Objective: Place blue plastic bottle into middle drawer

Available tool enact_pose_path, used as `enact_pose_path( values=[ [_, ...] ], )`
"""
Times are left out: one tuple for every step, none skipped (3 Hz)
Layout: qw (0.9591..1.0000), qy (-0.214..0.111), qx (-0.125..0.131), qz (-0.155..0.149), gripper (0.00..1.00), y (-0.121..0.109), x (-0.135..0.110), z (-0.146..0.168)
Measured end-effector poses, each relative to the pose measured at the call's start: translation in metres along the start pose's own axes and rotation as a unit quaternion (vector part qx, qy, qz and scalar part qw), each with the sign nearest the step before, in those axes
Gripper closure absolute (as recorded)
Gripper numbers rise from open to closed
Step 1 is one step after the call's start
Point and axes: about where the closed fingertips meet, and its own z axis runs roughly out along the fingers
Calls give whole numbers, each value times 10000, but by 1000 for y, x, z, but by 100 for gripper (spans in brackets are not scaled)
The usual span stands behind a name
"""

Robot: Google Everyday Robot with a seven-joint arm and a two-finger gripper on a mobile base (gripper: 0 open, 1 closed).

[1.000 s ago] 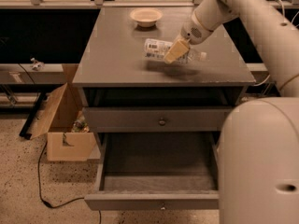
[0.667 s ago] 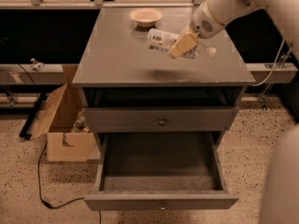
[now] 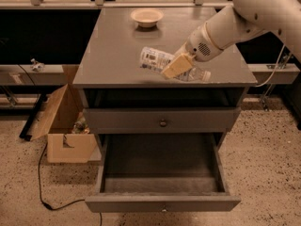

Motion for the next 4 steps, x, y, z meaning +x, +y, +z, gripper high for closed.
enact_pose_path(
  values=[
    [10000,1,-1,0,100,0,0,0],
    [9998,143,-165,6,100,22,19,8],
    [9988,279,-400,-39,100,62,46,18],
    [9954,655,-690,75,100,108,95,54]
  ],
)
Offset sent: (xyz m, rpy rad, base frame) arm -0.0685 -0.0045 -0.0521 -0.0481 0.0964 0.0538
